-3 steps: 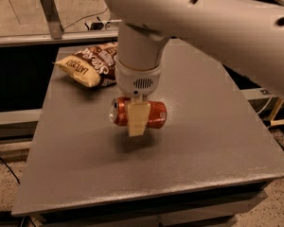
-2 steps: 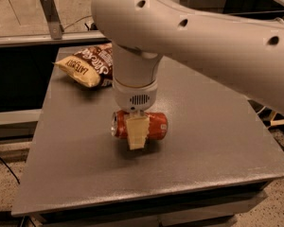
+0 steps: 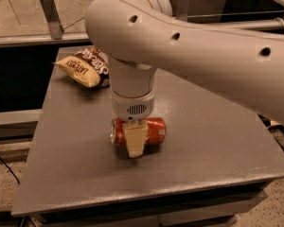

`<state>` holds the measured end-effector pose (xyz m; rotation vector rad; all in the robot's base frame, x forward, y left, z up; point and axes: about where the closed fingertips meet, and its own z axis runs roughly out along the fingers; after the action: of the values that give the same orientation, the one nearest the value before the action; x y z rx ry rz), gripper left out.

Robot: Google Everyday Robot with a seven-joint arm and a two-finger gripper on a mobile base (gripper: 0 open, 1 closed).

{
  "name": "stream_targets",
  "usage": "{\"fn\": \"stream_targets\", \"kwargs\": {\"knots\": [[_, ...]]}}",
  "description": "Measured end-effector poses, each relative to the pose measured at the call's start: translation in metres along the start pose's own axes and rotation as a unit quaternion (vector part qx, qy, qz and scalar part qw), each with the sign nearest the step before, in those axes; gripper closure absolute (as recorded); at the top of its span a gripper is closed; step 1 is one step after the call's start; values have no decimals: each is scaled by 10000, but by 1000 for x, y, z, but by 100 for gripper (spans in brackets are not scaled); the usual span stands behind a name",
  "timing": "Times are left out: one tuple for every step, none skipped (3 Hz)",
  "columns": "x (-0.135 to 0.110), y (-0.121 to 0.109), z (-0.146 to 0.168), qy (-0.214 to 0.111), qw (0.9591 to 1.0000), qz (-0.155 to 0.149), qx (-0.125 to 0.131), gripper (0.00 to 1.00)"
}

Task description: Knock coke can over

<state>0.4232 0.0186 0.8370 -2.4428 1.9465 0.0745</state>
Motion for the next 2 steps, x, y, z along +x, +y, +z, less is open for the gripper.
{"fn": "stream_targets", "kwargs": {"knots": [[0, 1, 3, -165, 9998, 41, -87, 0], [0, -3, -1, -591, 9981, 128, -111, 0]]}}
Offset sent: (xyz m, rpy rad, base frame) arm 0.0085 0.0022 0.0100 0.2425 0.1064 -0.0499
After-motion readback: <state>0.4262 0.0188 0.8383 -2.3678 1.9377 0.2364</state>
